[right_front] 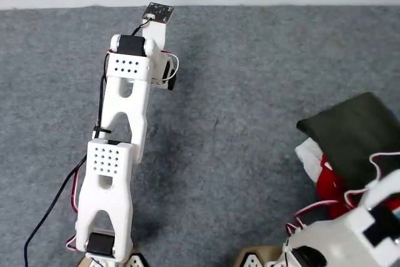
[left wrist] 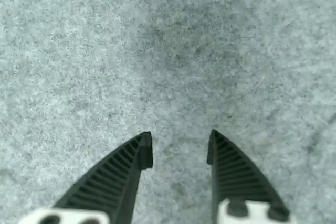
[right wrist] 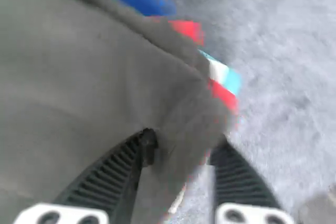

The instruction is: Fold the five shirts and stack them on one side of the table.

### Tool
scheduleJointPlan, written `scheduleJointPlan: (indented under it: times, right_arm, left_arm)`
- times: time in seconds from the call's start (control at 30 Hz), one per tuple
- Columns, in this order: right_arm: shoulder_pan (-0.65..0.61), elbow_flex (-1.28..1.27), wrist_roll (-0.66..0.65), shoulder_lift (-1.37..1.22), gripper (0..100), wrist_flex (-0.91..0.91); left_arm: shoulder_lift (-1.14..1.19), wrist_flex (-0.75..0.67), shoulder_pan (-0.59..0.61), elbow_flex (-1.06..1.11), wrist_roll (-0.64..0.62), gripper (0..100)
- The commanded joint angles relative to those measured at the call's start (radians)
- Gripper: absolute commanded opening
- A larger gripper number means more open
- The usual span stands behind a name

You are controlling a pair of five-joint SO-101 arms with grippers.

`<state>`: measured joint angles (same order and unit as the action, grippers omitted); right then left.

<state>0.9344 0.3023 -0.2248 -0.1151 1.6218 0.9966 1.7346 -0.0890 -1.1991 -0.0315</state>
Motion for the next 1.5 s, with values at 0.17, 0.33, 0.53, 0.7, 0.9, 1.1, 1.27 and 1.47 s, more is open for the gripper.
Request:
scheduleJointPlan:
  times: [0.17,0.33,0.53,0.7,0.9,1.1,1.27,1.47]
  right_arm:
    - [0.074,0.103,0.049,0.291,23.5,0.082]
    - [-0.048,0.06,0.04,0.355,20.7,0.084]
    - [-0.36,-0.078,-0.008,0.355,20.7,0.128]
    - [-0.659,-0.184,-0.091,0.357,19.2,0.147]
    - [-0.924,-0.381,-0.229,0.349,15.1,0.134]
    - [-1.059,-0.588,-0.299,0.341,14.7,-0.012]
    - [-1.133,-0.801,-0.315,0.326,14.7,-0.228]
    - [-1.138,-1.02,-0.319,0.269,14.7,-0.423]
  left_arm:
    - [-0.075,0.023,0.0,-0.004,-0.005,18]
    - [-0.061,0.023,-0.002,0.085,-0.005,18]
    - [-0.06,0.023,-0.006,0.344,-0.005,18]
    - [-0.071,0.023,-0.006,0.461,-0.005,17]
    - [-0.238,0.023,-0.006,0.596,-0.003,13]
    - [-0.39,0.021,0.003,0.826,0.0,13]
    - [-0.391,0.017,-0.006,1.0,0.0,13]
    - [-0.353,0.017,0.002,1.127,-0.006,13]
